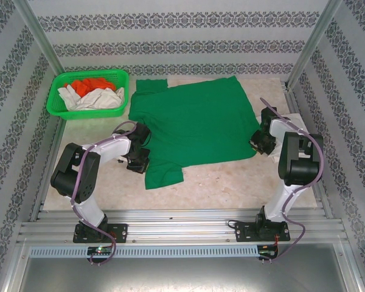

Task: Fold and stack the t-shirts

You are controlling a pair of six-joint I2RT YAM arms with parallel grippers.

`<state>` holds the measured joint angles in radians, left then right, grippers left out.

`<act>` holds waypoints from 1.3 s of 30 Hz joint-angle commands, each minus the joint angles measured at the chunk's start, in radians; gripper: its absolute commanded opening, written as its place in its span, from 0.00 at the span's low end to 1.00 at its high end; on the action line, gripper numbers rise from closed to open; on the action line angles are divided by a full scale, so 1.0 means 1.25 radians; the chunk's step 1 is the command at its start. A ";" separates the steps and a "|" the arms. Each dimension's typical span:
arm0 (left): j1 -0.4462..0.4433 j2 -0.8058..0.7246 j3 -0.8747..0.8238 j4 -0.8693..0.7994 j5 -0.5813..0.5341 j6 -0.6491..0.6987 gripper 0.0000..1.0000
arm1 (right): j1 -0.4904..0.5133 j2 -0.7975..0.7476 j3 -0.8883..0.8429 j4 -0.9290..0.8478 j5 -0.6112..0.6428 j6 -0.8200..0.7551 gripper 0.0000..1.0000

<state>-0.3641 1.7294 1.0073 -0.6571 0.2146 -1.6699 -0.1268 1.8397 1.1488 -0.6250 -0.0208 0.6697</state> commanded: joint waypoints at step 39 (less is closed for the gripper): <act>0.084 -0.163 0.623 -0.017 -0.553 0.644 0.00 | 0.012 -0.546 0.227 0.179 0.042 -0.097 0.00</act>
<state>-0.3195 1.4418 1.7451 -0.7162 -0.4496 -0.9398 -0.1020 1.0794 1.4006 -0.5137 -0.0242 0.5888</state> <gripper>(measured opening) 0.049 0.042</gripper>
